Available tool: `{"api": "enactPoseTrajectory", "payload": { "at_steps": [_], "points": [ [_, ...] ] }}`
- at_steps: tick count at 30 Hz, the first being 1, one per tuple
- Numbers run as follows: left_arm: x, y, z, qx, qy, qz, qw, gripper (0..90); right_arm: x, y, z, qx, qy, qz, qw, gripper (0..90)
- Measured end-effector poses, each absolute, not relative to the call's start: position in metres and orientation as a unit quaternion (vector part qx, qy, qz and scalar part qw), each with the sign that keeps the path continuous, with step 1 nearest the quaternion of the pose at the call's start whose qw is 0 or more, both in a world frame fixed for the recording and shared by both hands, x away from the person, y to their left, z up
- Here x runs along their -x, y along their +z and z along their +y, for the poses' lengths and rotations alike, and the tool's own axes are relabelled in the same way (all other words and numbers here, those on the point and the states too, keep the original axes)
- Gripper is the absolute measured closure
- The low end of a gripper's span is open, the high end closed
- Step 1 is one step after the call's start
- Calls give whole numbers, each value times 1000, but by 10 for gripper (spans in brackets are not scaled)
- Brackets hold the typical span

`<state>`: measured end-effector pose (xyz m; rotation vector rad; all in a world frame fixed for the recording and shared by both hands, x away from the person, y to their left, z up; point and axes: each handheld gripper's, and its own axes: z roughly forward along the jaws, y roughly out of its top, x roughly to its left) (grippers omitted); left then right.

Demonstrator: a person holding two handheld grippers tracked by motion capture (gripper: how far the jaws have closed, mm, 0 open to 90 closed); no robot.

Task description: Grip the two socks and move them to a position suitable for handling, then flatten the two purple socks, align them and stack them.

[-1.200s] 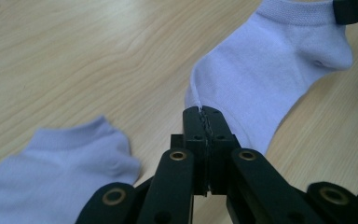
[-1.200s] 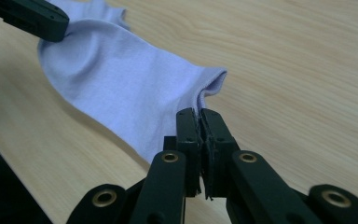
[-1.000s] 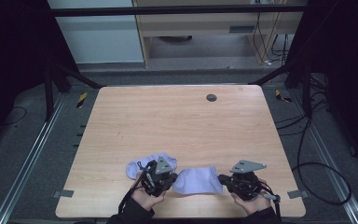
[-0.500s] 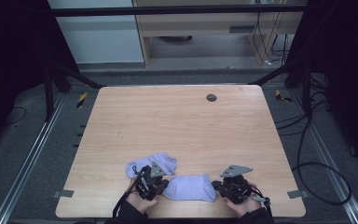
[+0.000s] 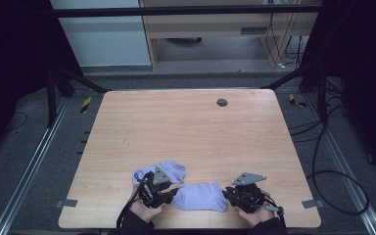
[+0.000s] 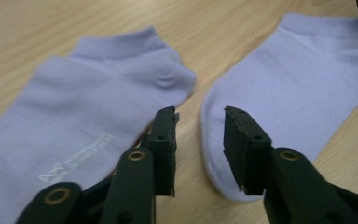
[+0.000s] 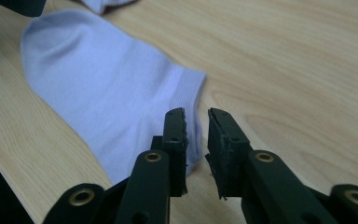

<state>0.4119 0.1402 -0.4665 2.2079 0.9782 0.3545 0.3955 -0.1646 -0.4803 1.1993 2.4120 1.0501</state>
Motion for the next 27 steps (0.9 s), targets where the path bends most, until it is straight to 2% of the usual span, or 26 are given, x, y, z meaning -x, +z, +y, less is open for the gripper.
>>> {"api": "enactPoseTrajectory", "payload": {
  "at_steps": [9,18,27],
  "points": [
    [-422,-457,164,-825,171,401,360,506,-402,-466,-158,-415,412,795,161,565],
    [-434,-453,204,-797,194,437,369,464,-421,-459,-141,-423,431,782,153,516],
    [-438,-456,242,-776,205,474,363,456,-441,-461,-103,-424,431,783,147,477]
  ]
}}
